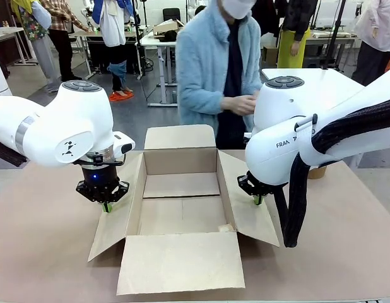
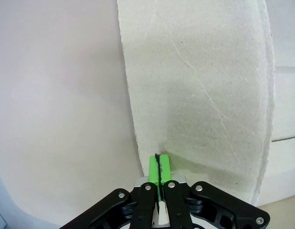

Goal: Wrap the clocks to prevent damage.
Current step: Once the human has placed the objects inside and stepped back, release both hands from the side flaps of the Package Box.

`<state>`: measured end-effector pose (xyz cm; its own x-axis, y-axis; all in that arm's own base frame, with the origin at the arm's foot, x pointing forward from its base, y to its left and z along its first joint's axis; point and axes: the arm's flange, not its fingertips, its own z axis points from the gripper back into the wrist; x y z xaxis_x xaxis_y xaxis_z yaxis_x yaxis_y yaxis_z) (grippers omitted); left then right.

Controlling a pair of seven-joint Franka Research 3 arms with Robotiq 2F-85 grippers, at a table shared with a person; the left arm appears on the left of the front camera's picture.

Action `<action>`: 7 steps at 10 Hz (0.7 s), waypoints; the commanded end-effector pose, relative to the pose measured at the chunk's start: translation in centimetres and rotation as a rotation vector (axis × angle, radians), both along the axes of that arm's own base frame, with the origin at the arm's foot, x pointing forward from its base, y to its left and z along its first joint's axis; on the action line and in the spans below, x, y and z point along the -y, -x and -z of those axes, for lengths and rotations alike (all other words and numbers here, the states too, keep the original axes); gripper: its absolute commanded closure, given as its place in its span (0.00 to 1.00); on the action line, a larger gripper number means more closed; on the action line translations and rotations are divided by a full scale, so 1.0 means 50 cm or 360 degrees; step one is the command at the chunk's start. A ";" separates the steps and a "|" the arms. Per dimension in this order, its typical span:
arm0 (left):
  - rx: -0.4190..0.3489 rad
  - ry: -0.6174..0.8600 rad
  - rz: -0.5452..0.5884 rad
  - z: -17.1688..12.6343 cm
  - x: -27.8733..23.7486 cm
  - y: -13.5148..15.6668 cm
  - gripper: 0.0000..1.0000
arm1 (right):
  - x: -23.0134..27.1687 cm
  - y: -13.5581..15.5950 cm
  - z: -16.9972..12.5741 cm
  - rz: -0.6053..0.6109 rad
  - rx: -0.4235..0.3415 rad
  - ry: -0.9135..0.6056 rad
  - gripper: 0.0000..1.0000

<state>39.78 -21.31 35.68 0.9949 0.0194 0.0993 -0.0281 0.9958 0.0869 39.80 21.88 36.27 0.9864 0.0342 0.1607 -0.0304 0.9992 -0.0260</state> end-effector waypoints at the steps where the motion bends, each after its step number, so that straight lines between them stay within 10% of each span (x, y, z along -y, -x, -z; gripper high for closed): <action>1: 0.0006 -0.0013 0.0015 0.002 0.000 0.001 1.00 | 0.001 0.000 0.001 0.0004 -0.0006 0.0004 0.99; 7: 0.0006 -0.0013 0.0015 0.002 0.000 0.001 1.00 | 0.001 0.000 0.001 0.0004 -0.0006 0.0004 0.99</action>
